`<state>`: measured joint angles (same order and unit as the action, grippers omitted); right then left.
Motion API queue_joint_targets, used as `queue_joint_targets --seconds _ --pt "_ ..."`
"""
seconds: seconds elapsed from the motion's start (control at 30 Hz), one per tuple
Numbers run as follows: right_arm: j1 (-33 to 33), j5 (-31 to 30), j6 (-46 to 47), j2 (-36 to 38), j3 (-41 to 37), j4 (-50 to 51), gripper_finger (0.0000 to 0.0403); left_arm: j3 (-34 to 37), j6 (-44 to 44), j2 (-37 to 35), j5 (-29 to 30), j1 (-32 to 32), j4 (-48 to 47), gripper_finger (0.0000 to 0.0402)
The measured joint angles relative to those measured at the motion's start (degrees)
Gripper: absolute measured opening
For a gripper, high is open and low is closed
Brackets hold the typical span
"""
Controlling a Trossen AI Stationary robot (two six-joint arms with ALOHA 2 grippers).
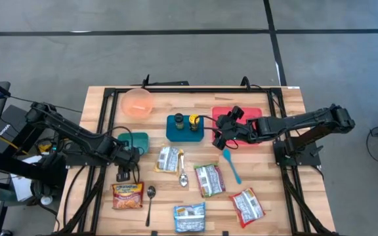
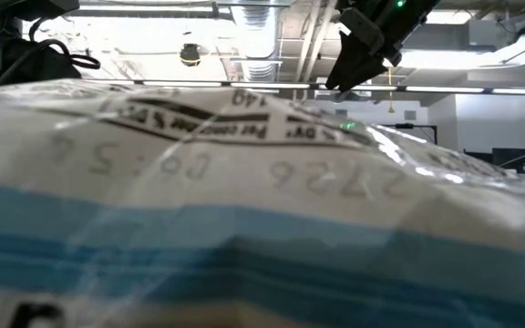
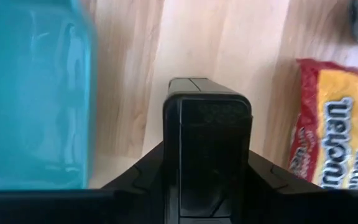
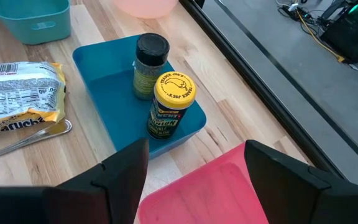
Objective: Pick & Place Food Item
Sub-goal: Put the black seasoning can into the blue bin
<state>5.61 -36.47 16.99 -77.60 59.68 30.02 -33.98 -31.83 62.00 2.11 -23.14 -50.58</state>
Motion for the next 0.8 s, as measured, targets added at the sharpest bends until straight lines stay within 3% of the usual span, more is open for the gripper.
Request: queue_joint_targets --seconds 0.17,0.33,0.67,0.8 --pt "0.0 0.1 0.0 0.0 0.0 0.0 0.0260 0.0 0.0 0.0 0.0 0.0 3.3 0.0146" --pt "0.0 0.3 0.0 0.0 0.0 0.6 0.0260 0.0 0.0 0.0 0.0 0.0 6.0 0.0123" --pt "-0.1 0.4 0.1 0.0 0.0 0.2 0.0260 0.0 0.1 0.0 1.3 0.2 10.4 0.0137" --pt "-0.1 0.4 0.1 0.0 0.0 0.2 0.0260 0.0 0.1 0.0 2.7 0.3 11.9 0.0122"
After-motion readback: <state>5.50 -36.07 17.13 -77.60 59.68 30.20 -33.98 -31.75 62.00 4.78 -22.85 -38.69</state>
